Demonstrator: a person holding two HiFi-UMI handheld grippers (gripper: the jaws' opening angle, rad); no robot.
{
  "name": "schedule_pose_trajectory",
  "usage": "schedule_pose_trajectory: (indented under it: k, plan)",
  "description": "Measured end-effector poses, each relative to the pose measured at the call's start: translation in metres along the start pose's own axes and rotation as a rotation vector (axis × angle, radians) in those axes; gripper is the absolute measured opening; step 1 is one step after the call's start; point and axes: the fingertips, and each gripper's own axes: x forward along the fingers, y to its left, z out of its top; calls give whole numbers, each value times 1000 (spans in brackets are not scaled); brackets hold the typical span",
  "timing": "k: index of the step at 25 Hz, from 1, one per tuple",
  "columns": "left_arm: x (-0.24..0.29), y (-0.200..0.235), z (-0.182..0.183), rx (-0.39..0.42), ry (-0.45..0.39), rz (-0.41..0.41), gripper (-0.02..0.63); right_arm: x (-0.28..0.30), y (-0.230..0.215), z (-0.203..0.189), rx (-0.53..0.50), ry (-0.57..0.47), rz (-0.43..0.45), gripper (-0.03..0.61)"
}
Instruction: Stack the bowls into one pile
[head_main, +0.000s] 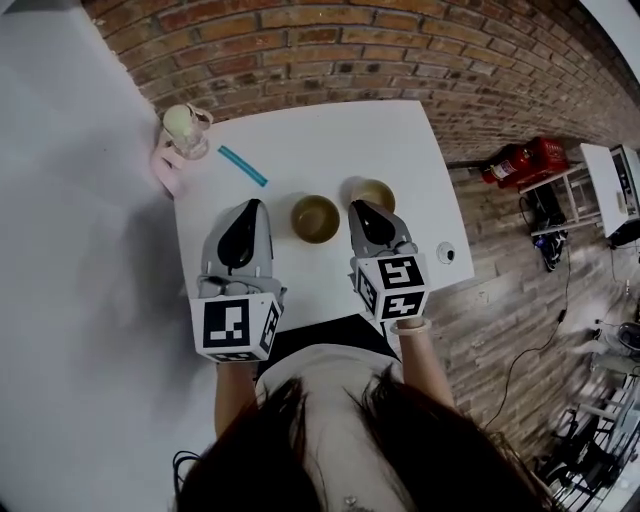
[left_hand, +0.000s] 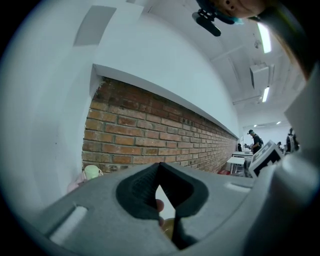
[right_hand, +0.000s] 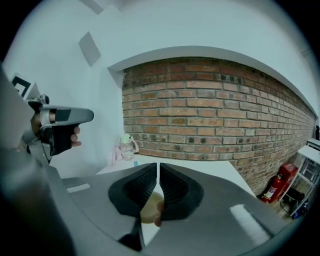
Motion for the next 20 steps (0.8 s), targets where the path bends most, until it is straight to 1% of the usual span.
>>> schedule_pose_trajectory:
  k: [5,12,17,20]
  plan:
    - [11,2,-11,-11,19,38,0,18,-4,-23,-14,66,45,35]
    - [21,9,-18,-28,32,90,0,40,-11,-49,-16,156,92,49]
    - [25,13,-23,-36,45,123,0,52,-14,-68,4,217,119,57]
    - [28,15,-25,-37,52,136,0,59,-14,-80,53,255,146,64]
